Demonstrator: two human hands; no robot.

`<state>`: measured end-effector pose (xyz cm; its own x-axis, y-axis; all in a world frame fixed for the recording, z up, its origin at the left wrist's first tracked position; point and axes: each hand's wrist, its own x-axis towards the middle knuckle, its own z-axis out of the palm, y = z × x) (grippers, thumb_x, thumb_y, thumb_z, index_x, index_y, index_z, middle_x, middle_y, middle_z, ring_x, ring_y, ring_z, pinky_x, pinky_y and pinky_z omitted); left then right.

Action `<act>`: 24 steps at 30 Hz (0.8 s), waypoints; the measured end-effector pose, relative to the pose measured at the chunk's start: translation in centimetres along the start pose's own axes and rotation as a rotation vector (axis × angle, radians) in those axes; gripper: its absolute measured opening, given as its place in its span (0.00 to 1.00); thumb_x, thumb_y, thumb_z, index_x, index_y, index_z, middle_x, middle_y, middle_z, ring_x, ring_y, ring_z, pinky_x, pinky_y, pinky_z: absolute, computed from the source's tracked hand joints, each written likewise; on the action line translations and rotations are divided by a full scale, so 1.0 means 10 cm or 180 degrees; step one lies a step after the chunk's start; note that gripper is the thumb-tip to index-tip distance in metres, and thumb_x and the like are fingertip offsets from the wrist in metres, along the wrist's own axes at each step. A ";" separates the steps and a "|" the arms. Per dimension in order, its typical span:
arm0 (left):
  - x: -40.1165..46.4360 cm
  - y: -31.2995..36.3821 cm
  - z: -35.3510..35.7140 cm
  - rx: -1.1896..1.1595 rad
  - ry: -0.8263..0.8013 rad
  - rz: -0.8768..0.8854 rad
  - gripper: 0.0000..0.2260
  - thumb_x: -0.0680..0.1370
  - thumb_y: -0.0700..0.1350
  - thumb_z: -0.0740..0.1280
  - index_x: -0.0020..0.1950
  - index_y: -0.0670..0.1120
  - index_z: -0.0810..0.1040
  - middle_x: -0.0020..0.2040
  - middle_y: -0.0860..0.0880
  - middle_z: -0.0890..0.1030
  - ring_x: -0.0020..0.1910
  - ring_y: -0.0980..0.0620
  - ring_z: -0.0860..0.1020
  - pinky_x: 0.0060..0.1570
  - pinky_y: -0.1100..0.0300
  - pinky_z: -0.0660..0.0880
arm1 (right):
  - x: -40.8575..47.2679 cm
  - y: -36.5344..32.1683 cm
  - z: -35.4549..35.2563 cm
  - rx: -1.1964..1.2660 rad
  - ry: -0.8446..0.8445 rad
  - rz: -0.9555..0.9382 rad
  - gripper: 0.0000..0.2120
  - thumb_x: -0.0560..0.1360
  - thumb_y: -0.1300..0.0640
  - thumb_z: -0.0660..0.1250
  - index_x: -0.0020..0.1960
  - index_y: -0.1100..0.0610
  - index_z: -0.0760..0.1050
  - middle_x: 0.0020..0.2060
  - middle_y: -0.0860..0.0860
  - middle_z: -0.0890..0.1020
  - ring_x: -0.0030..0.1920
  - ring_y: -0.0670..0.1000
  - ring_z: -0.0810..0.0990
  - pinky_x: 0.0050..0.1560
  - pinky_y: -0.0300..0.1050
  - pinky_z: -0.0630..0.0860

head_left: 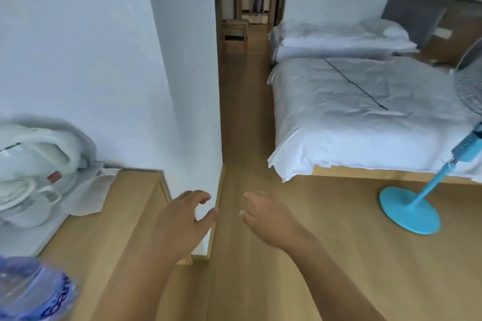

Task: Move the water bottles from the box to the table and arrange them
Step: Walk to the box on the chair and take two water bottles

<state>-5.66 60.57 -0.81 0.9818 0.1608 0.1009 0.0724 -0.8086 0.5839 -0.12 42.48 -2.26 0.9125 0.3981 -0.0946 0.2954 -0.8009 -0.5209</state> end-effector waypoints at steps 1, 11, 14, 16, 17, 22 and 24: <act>0.13 0.07 0.11 0.0018 -0.0096 0.0078 0.13 0.76 0.56 0.64 0.59 0.55 0.75 0.53 0.62 0.74 0.48 0.60 0.75 0.48 0.64 0.68 | 0.04 0.12 -0.04 -0.0060 0.0013 0.0076 0.17 0.77 0.50 0.59 0.62 0.58 0.70 0.59 0.53 0.74 0.58 0.53 0.72 0.55 0.46 0.70; 1.68 0.36 0.84 0.0239 -0.0662 0.0680 0.15 0.77 0.58 0.63 0.61 0.55 0.73 0.56 0.60 0.77 0.53 0.59 0.75 0.49 0.66 0.69 | 0.96 0.79 -0.55 -0.0429 0.0116 0.0513 0.17 0.79 0.53 0.57 0.63 0.63 0.70 0.61 0.57 0.73 0.62 0.56 0.69 0.61 0.47 0.66; 2.26 0.44 0.91 0.0086 -0.0733 0.0781 0.14 0.77 0.56 0.64 0.61 0.55 0.74 0.56 0.60 0.77 0.53 0.58 0.76 0.51 0.65 0.70 | 1.43 0.92 -0.75 -0.0282 0.0221 0.0667 0.18 0.78 0.52 0.58 0.63 0.61 0.69 0.61 0.54 0.73 0.62 0.55 0.69 0.60 0.50 0.69; 2.70 0.50 0.92 0.0047 -0.0755 0.0832 0.15 0.77 0.56 0.64 0.62 0.54 0.74 0.57 0.59 0.77 0.54 0.58 0.75 0.53 0.64 0.72 | 1.80 1.00 -0.92 -0.0222 0.0299 0.0753 0.19 0.78 0.51 0.58 0.65 0.59 0.69 0.62 0.53 0.72 0.62 0.53 0.69 0.60 0.49 0.69; 2.94 0.53 0.93 0.0038 -0.0754 0.0851 0.15 0.77 0.56 0.64 0.62 0.54 0.74 0.57 0.58 0.77 0.54 0.58 0.75 0.54 0.63 0.72 | 2.00 1.04 -1.00 -0.0210 0.0331 0.0771 0.19 0.79 0.50 0.58 0.66 0.59 0.68 0.64 0.53 0.72 0.63 0.53 0.69 0.61 0.48 0.69; 3.94 0.61 1.03 0.0022 -0.0798 0.0869 0.17 0.77 0.56 0.64 0.63 0.54 0.73 0.61 0.57 0.77 0.58 0.57 0.75 0.54 0.65 0.71 | 2.92 1.25 -1.28 -0.0162 0.0534 0.0870 0.19 0.78 0.49 0.58 0.65 0.58 0.68 0.63 0.52 0.73 0.62 0.52 0.69 0.59 0.45 0.68; 4.26 0.64 1.10 0.0072 -0.0853 0.0862 0.17 0.77 0.57 0.64 0.64 0.54 0.73 0.61 0.57 0.77 0.59 0.56 0.75 0.55 0.65 0.71 | 3.21 1.35 -1.33 -0.0156 0.0507 0.0891 0.19 0.79 0.49 0.58 0.64 0.59 0.69 0.63 0.53 0.73 0.62 0.52 0.69 0.59 0.45 0.68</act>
<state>38.53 55.97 -1.64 0.9768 -0.2117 0.0331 -0.1950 -0.8143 0.5467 36.91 38.54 -1.03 0.9919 0.0875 -0.0924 0.0366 -0.8915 -0.4515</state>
